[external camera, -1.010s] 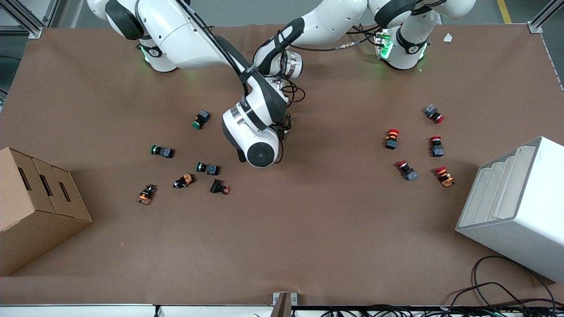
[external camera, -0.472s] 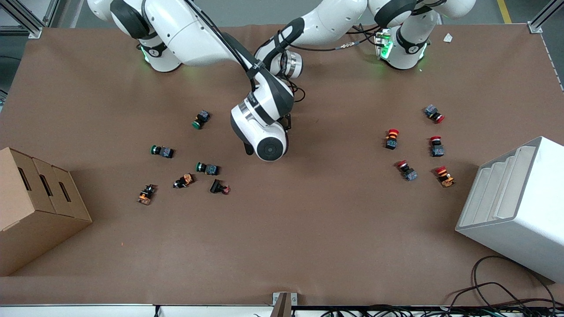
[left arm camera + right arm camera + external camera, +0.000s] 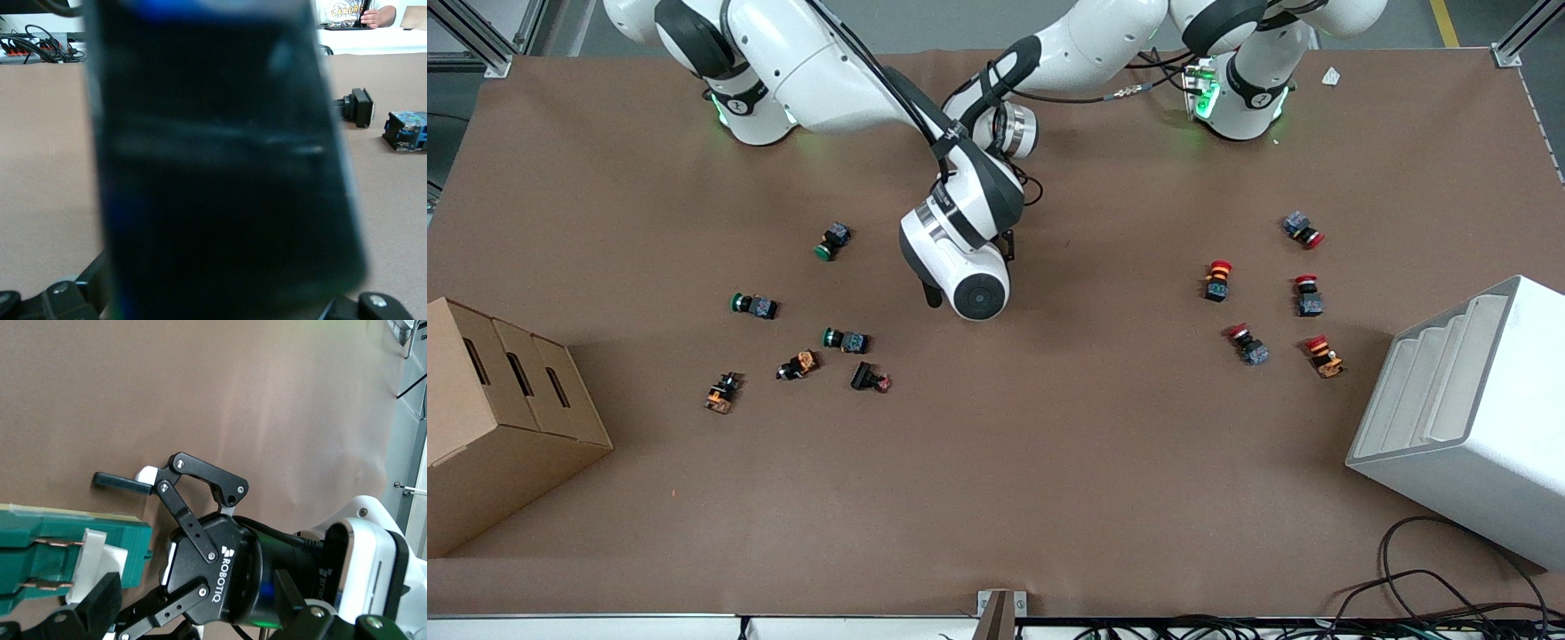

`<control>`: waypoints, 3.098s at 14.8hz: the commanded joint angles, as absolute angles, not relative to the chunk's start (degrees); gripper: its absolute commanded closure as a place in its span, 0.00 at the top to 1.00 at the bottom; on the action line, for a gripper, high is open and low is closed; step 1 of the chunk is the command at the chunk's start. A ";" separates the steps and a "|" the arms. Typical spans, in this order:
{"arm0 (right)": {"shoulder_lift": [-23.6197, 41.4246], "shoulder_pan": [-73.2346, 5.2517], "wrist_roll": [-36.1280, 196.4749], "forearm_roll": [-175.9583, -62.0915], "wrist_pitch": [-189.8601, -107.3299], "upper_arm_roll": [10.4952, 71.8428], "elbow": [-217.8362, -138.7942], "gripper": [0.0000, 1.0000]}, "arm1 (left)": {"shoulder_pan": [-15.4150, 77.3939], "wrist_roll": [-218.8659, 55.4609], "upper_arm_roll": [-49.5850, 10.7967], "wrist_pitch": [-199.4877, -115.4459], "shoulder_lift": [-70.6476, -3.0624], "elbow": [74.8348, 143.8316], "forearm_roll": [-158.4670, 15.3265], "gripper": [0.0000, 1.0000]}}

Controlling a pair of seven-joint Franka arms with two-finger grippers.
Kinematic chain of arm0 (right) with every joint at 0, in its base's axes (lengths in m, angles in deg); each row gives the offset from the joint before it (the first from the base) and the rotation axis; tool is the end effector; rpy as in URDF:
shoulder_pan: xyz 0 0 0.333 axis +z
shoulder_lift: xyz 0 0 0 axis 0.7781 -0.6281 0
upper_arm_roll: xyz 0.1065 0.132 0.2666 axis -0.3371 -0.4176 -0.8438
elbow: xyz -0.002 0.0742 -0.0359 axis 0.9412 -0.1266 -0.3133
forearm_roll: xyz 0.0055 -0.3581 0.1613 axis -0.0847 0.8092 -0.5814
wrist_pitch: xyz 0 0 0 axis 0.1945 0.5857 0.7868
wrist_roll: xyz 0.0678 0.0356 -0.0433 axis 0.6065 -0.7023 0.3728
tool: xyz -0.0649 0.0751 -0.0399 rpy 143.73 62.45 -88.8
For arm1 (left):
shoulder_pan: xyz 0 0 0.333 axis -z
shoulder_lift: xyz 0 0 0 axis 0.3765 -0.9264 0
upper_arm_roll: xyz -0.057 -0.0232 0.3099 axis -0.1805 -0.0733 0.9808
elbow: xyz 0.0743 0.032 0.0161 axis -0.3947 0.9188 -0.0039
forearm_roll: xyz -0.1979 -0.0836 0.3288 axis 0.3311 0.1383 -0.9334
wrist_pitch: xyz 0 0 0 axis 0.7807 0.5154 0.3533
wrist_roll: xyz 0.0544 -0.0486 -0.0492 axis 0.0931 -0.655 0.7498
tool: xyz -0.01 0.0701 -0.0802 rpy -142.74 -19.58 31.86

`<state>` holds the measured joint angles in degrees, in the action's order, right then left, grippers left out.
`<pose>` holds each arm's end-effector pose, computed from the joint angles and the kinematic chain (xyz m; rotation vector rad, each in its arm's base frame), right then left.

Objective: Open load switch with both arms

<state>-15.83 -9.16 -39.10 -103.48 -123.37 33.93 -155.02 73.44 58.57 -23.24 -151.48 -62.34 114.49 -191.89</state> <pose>0.4633 0.4914 0.2064 2.0067 -1.6050 -0.6578 0.2395 -0.5641 0.0667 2.5901 -0.1359 1.6624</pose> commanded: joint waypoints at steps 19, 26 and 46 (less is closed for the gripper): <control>-0.26 -35.07 23.04 -87.29 -113.48 34.75 -152.15 1.00 | 73.09 43.44 -24.53 -153.41 -54.66 111.84 -173.40 0.98; 5.82 -45.73 60.00 -78.43 -114.36 34.67 -151.80 1.00 | 70.73 27.36 -24.45 -154.65 -50.35 101.48 -152.93 0.98; 10.13 -53.55 72.24 -78.48 -114.19 33.79 -149.34 1.00 | 33.66 -18.34 -24.36 -139.71 -29.80 89.51 -100.35 1.00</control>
